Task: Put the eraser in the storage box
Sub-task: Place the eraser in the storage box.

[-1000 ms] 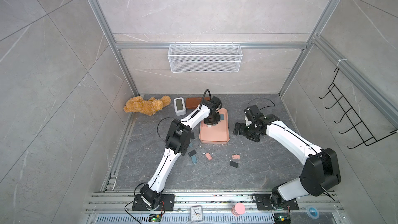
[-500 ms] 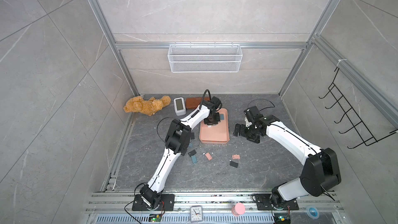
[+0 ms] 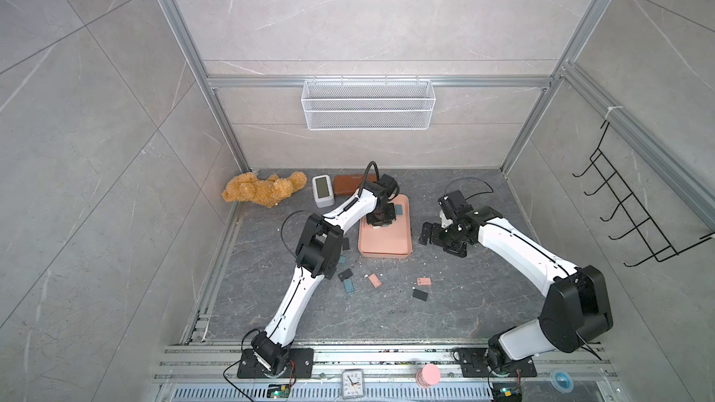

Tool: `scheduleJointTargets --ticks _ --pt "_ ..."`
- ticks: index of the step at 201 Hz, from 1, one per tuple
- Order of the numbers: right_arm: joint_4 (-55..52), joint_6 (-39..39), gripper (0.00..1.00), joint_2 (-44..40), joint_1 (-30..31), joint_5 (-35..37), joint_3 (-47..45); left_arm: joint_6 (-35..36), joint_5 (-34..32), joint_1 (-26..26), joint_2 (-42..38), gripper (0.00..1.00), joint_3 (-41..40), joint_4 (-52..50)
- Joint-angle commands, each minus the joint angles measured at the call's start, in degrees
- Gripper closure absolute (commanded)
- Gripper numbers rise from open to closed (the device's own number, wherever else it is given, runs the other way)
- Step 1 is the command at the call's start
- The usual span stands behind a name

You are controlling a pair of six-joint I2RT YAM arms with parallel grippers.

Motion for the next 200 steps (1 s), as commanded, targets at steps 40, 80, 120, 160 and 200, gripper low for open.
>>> scheduleJointTargets --ticks 40,80,120,160,200 --pt "-0.2 -0.5 0.0 -1.2 -0.3 -0.4 -0.8 -0.7 2.1 -0.6 -3.2 0.73 -0.7 -2.0" --pt "-0.2 -0.5 0.0 -1.4 -0.3 -0.4 -0.9 -0.5 2.0 -0.5 -3.3 0.7 -1.0 -2.2" --pt "-0.3 -0.6 0.0 -1.2 -0.3 -0.4 -0.7 -0.5 1.8 -0.5 -3.5 0.67 -1.3 -2.2" --pt "-0.2 -0.5 0.0 -1.1 -0.3 -0.6 -0.4 -0.6 1.8 -0.6 -3.6 0.63 -1.2 -2.1" --pt "-0.4 -0.3 0.0 -1.5 -0.3 -0.5 -0.5 -0.6 1.8 -0.5 -3.5 0.62 -0.3 -2.1"
